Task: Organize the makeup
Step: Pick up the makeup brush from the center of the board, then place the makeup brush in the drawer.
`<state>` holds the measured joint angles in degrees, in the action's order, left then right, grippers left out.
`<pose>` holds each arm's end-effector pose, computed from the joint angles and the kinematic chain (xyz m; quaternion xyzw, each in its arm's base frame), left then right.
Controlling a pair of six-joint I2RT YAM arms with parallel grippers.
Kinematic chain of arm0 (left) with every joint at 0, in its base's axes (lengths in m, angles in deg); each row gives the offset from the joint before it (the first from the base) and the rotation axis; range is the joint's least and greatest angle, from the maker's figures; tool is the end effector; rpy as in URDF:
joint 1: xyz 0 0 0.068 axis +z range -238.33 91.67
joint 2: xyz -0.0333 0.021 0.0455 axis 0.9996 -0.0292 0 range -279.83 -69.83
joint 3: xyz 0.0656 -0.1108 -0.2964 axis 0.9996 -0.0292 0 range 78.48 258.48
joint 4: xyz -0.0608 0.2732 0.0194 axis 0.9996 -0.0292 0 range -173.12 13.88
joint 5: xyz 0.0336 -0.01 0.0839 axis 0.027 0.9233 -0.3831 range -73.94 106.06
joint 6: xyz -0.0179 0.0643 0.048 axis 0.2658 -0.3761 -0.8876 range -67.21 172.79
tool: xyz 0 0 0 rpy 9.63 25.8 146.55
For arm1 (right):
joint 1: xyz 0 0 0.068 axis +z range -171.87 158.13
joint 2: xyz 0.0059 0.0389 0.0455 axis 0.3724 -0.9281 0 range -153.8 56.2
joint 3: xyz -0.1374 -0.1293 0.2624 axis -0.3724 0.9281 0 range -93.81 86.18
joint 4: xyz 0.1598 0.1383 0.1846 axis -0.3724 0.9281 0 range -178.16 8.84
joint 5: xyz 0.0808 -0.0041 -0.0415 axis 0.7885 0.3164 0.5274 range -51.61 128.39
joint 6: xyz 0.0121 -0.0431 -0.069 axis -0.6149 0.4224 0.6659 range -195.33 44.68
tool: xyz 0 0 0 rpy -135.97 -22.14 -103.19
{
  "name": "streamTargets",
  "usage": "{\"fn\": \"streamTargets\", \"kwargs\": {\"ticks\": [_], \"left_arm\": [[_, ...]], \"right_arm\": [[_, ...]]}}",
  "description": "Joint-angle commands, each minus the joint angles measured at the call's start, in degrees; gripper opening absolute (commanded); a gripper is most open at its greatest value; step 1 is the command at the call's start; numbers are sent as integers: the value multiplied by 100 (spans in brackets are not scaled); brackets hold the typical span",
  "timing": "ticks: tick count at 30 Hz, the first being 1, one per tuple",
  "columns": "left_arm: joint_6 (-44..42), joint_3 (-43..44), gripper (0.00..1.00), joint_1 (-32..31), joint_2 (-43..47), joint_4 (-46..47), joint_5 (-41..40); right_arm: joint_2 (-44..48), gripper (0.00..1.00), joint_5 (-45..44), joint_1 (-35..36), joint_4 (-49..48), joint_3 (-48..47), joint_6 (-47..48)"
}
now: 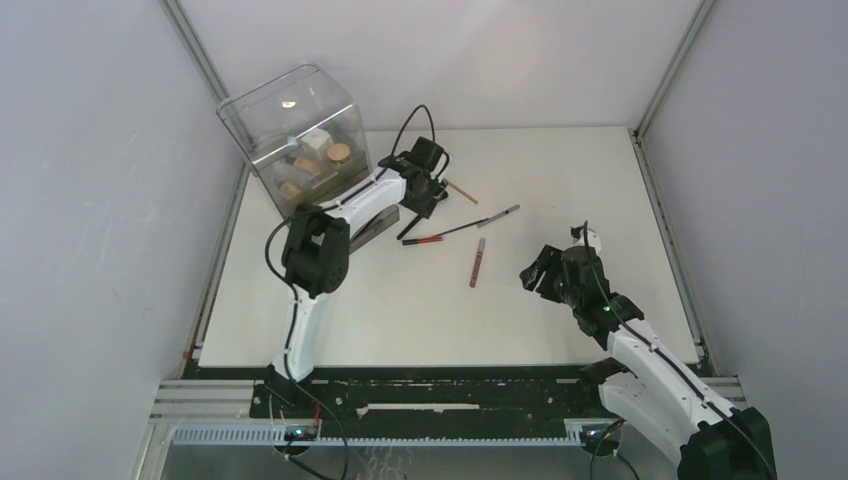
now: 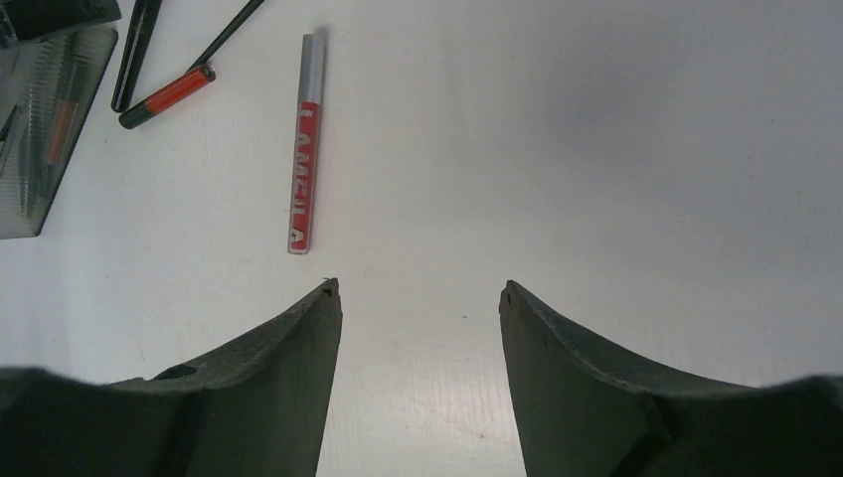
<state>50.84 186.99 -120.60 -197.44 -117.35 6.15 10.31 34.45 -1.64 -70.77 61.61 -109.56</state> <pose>0.4754 -0.2857 0.2079 0.2622 0.9269 0.0139 0.2681 0.1731 0.0585 0.2088 0.1246 0.8924 0.1704 0.3989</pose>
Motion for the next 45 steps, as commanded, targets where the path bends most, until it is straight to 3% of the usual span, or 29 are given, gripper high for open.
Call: {"fn": "streamTargets", "kwargs": {"ticks": [1, 10, 12, 14, 16, 29, 36, 43, 44, 45], "left_arm": [[159, 306, 55, 37, -227, -37, 393], [271, 568, 45, 162, -678, -172, 597], [270, 521, 39, 155, -676, -162, 586], [280, 449, 22, 152, -609, -105, 419], [220, 412, 15, 152, -499, -74, 274], [-564, 82, 11, 21, 971, -57, -709], [-1451, -1121, 10, -7, 2051, 293, -1893], [-1888, -2311, 11, 176, 2388, 533, -3041], [-1880, -2428, 13, 241, 2398, 576, -3104], [-1868, -2546, 22, 322, 2394, 629, -3182]], "right_arm": [[32, 67, 19, -37, -196, -60, -103], [263, 67, -145, -45, 55, -52, -70], [265, 67, -129, -46, 42, -46, -78], [251, 67, -93, -55, 19, -45, -86], [247, 67, -72, -54, 4, -43, -97], [287, 67, -71, -54, 43, -41, -96], [261, 67, -50, -59, -32, 0, -115], [153, 67, 28, -60, -136, 6, -144], [151, 67, 26, -55, -139, 12, -138], [153, 67, 40, -54, -135, 6, -127]]}}
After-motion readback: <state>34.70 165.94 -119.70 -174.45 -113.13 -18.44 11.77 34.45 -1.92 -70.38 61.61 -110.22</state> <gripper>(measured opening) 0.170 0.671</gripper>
